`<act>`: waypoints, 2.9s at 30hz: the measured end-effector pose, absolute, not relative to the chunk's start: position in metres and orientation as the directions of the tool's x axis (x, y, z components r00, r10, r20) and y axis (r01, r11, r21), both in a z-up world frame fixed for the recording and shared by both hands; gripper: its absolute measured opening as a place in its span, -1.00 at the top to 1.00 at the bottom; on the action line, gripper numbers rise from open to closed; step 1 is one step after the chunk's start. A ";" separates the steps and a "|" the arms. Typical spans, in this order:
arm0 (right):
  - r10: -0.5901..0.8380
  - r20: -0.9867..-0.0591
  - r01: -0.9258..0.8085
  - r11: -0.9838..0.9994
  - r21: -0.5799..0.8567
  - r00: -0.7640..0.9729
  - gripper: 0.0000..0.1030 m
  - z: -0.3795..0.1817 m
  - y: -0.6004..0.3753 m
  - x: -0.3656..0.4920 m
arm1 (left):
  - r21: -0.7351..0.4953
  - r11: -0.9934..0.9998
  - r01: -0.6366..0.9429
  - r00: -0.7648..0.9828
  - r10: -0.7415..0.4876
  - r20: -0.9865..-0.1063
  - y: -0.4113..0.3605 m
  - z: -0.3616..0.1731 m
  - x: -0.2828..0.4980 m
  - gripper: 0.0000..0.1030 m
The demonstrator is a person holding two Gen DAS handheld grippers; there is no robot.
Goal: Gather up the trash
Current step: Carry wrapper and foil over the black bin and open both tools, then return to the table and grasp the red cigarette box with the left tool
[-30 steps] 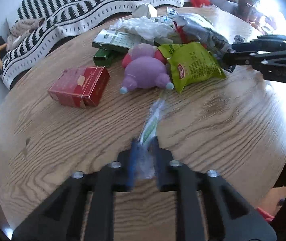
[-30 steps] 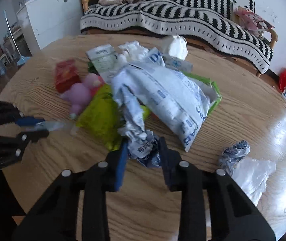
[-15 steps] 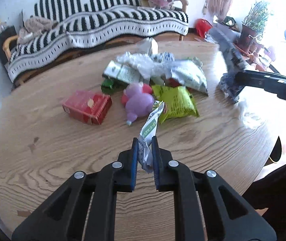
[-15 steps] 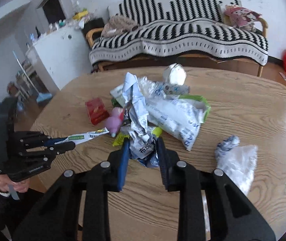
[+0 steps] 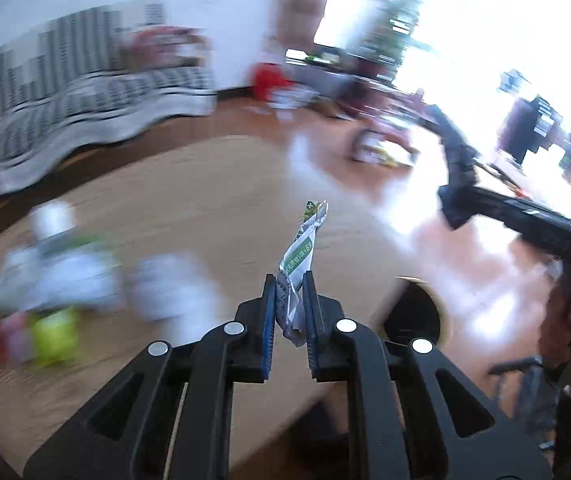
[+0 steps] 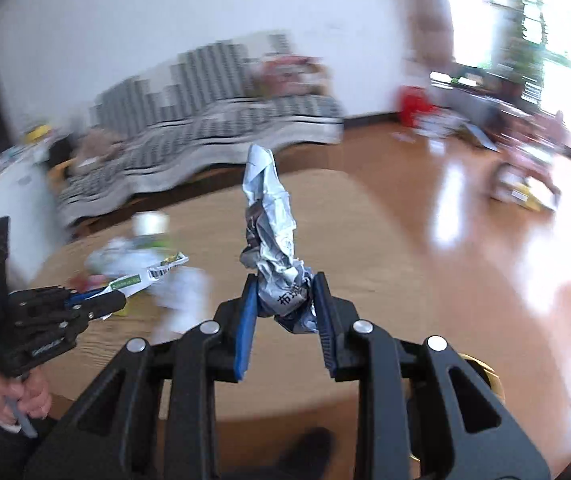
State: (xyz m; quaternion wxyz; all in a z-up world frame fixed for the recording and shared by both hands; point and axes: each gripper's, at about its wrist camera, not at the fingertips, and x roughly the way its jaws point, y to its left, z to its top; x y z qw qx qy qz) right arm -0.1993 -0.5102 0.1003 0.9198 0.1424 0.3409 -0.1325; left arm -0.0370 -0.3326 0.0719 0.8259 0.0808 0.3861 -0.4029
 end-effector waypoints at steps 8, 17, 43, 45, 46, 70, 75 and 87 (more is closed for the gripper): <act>-0.253 -0.785 0.602 0.778 0.182 0.565 0.45 0.017 -0.643 -0.302 | -0.232 0.491 0.840 0.120 -0.583 -0.803 -0.560 -0.018 -0.112 0.76; -0.099 -0.906 0.696 0.676 0.243 0.412 0.45 -0.121 -0.701 -0.320 | -0.210 0.500 0.840 0.026 -0.424 -0.905 -0.644 -0.137 -0.126 0.76; -0.188 -0.867 0.705 0.671 0.231 0.462 -0.50 -0.059 -0.704 -0.313 | -0.205 0.515 0.833 0.053 -0.442 -0.895 -0.621 -0.111 -0.116 -0.46; -0.224 -0.834 0.675 0.705 0.219 0.505 -0.52 -0.028 -0.685 -0.300 | -0.240 0.509 0.827 0.054 -0.496 -0.867 -0.603 -0.076 -0.106 -0.56; -0.235 -0.810 0.649 0.728 0.219 0.537 -0.56 -0.009 -0.671 -0.289 | -0.234 0.508 0.829 0.084 -0.527 -0.846 -0.585 -0.051 -0.097 -0.61; 0.207 -0.684 -0.120 0.978 0.172 0.699 -0.74 0.072 -0.182 0.035 | -0.100 0.993 0.067 0.680 -0.119 -0.724 0.038 0.011 0.075 -0.86; 0.134 -0.744 -0.085 0.991 0.104 0.655 -0.75 0.030 -0.191 0.041 | -0.126 0.991 0.040 0.626 -0.124 -0.770 0.053 -0.005 0.086 -0.85; 0.025 -0.787 0.058 0.995 0.077 0.617 -0.76 -0.003 -0.294 0.037 | -0.079 0.993 -0.089 0.580 -0.013 -0.814 0.035 -0.044 0.151 -0.85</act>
